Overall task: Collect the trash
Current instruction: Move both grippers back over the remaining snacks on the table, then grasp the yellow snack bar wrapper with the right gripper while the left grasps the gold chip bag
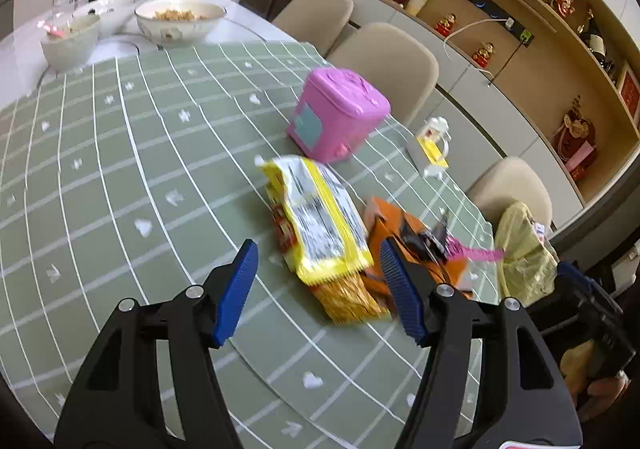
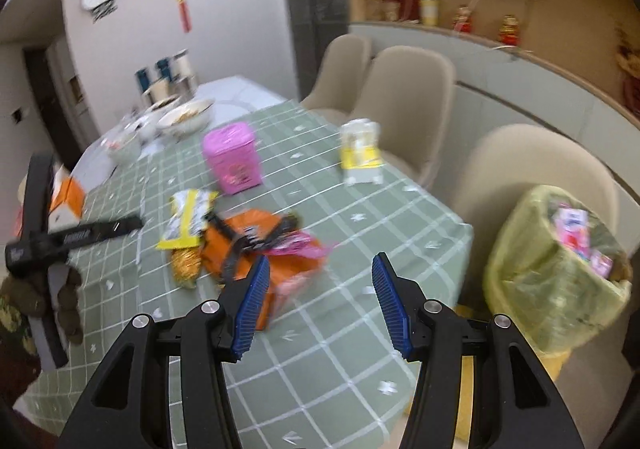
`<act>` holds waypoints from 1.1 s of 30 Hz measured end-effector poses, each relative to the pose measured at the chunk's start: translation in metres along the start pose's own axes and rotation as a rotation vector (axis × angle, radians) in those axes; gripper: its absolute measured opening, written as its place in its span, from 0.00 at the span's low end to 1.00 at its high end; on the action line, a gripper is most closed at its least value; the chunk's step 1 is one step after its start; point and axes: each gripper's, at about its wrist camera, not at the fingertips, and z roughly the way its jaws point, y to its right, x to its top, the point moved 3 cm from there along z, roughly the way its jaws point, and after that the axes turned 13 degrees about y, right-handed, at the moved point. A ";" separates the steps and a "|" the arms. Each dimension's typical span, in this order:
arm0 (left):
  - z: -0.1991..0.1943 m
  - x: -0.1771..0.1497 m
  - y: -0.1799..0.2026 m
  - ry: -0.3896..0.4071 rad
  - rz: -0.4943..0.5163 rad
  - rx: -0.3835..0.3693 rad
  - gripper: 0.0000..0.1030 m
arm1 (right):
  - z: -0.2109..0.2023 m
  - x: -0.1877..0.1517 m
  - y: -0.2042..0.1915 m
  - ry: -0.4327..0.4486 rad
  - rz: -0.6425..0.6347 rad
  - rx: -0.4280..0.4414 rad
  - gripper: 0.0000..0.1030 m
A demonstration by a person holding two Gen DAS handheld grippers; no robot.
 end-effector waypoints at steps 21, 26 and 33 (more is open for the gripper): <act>-0.058 -0.010 -0.099 0.072 -0.163 0.136 0.58 | 0.211 -0.005 -0.149 -0.255 -0.079 0.211 0.49; -0.056 -0.016 -0.103 0.060 -0.187 0.133 0.58 | 0.201 0.000 -0.154 -0.279 -0.104 0.268 0.24; -0.048 -0.019 -0.082 0.040 -0.160 0.092 0.58 | 0.139 0.044 -0.127 -0.127 -0.052 0.278 0.23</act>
